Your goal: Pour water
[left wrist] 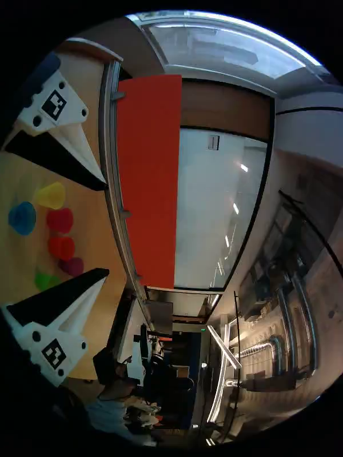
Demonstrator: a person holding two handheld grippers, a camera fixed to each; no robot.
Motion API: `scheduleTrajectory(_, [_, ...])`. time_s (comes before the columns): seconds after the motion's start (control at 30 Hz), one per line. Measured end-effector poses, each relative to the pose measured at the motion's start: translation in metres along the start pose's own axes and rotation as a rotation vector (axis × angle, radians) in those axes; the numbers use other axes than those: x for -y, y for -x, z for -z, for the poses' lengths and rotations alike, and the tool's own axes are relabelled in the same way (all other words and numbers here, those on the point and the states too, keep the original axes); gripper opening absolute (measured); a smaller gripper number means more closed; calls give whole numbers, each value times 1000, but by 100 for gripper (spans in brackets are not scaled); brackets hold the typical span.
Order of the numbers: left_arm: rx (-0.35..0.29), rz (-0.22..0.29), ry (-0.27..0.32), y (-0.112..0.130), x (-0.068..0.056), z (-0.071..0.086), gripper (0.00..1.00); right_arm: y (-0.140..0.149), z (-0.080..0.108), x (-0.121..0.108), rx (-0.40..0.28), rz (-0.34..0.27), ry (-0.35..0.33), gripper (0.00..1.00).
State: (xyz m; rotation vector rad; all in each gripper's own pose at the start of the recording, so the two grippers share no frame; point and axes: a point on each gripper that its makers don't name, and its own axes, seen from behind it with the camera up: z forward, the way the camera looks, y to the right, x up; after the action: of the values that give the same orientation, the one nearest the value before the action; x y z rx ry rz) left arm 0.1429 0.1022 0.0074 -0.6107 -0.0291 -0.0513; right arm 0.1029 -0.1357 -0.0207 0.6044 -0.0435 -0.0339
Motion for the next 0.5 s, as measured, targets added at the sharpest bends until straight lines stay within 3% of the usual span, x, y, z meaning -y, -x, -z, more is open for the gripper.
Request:
scheduleTrajectory(0.27, [57, -29, 56, 20, -6, 1, 100, 26, -1, 11, 96, 10, -70, 99])
scheduleTrajectory(0.5, [145, -56, 72, 57, -2, 2, 100, 58, 3, 12, 200, 21, -109, 99])
